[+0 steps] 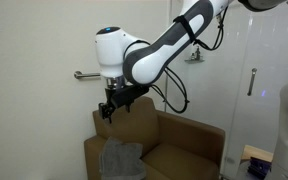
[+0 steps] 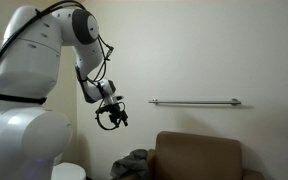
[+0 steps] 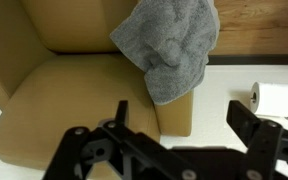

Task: Put the towel on the seat of the chair

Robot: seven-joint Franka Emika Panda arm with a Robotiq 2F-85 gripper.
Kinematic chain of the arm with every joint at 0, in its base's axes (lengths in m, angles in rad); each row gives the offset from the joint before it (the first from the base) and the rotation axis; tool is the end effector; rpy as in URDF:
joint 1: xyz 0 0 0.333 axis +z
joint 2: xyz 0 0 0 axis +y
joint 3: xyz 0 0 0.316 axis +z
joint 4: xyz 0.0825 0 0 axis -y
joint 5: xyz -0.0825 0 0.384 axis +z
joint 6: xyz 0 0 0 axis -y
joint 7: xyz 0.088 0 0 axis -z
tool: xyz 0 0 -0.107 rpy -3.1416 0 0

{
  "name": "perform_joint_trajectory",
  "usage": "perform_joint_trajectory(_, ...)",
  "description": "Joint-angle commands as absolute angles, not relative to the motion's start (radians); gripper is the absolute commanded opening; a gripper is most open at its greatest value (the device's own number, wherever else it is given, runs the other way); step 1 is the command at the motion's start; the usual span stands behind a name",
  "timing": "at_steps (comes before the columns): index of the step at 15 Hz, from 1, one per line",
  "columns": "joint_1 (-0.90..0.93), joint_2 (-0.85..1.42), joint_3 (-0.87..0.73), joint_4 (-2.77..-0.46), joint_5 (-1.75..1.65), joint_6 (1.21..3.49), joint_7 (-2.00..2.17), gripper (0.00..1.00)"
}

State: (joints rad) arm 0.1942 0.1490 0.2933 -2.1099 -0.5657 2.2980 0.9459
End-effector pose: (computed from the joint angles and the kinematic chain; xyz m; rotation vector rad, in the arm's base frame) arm 0.5116 0.2552 0.3553 2.8505 -0.1311 0.4225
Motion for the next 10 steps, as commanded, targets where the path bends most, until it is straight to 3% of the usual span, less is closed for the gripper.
perform_joint_trajectory(1, 0.241, 0.158, 0.243, -2.105, -0.566, 2.304, 0.95, 1.0)
perform_joint_trajectory(10, 0.259, 0.332, 0.131, -2.089, -0.552, 2.467, 0.939, 1.0)
